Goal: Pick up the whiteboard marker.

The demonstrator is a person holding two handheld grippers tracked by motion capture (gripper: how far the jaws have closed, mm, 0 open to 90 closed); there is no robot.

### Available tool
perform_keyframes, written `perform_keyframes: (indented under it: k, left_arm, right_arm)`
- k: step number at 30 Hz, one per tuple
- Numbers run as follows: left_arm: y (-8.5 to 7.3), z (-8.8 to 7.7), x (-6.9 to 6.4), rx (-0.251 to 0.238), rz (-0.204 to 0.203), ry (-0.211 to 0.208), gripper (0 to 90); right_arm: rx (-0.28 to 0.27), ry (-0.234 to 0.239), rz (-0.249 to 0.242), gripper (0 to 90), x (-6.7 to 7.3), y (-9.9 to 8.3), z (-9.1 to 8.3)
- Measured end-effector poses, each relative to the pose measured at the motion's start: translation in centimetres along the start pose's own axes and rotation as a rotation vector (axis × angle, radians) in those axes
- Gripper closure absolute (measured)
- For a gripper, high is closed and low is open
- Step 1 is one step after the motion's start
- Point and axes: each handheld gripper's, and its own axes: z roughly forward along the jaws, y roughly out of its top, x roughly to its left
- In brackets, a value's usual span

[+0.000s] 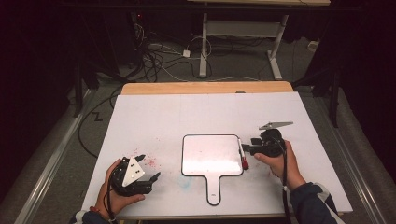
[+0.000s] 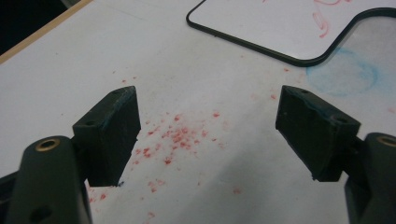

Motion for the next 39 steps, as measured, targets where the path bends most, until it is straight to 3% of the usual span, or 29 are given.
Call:
perform_keyframes:
  k: [4,7,15,19,25,27,33,35,38,39]
  left_arm:
    - [-0.1,0.0,-0.1,0.006,0.0,0.0,21.2]
    - [-0.1,-0.1,-0.1,0.007,0.002,0.0,21.2]
    - [0.0,0.2,-0.2,0.018,0.008,-0.011,21.2]
    - [0.0,0.3,-0.3,0.026,0.012,-0.016,21.2]
    - [0.0,0.4,-0.3,0.027,0.006,-0.017,21.1]
    - [0.1,0.4,-0.3,0.032,0.006,-0.019,21.2]
    - [0.3,0.5,-0.3,0.02,-0.012,-0.03,21.2]
    - [0.6,0.7,-0.2,0.015,-0.03,-0.027,24.0]
    - [1.3,0.8,-0.3,-0.02,-0.056,-0.033,25.7]
    - [1.7,0.9,-0.3,-0.036,-0.075,-0.047,25.7]
  right_arm:
    - [0.05,0.02,0.011,51.3,0.2,0.5,1.5]
    - [0.073,0.009,0.009,55.0,0.3,0.6,2.1]
    - [0.072,0.021,0.056,65.4,-0.6,0.2,3.0]
    - [0.068,0.041,0.036,74.4,-0.4,0.3,3.3]
    - [0.056,0.029,0.027,81.0,-0.3,0.3,3.1]
    - [0.058,0.045,0.029,81.1,-0.4,0.2,3.1]
    - [0.016,0.042,0.017,81.2,0.0,0.4,2.5]
    - [-0.041,0.081,0.009,81.2,0.6,0.7,1.8]
    - [-0.078,0.113,0.002,81.2,1.2,1.0,1.3]
    - [-0.11,0.126,-0.03,81.2,2.1,1.3,0.8]
